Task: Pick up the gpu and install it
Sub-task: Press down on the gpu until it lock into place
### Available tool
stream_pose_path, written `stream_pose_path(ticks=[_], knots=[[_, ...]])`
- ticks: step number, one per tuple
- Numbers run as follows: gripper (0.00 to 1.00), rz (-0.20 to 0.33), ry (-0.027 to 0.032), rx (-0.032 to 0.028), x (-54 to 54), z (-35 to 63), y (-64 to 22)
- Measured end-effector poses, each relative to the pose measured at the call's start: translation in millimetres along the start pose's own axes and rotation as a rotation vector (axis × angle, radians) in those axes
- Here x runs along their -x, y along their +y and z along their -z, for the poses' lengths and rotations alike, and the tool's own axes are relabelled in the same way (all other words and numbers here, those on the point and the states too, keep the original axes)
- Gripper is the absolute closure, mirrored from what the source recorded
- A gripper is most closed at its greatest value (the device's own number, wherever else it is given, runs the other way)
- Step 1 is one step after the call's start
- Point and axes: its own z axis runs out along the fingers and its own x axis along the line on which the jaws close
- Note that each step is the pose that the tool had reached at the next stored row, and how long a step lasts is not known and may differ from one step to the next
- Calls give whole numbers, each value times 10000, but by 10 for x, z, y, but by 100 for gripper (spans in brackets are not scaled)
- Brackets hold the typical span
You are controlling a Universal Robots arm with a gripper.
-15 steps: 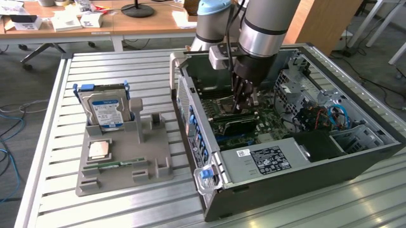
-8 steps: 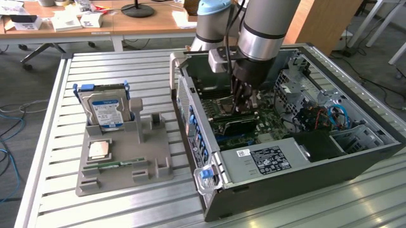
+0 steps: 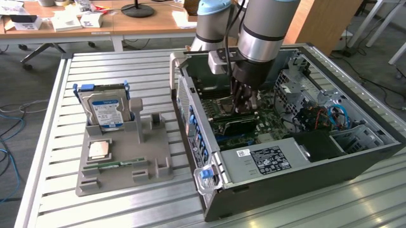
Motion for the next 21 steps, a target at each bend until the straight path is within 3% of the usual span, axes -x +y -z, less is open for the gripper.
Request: stream_pose_path(ticks=[21], knots=[[89,0,3,1,-3,-76,21]])
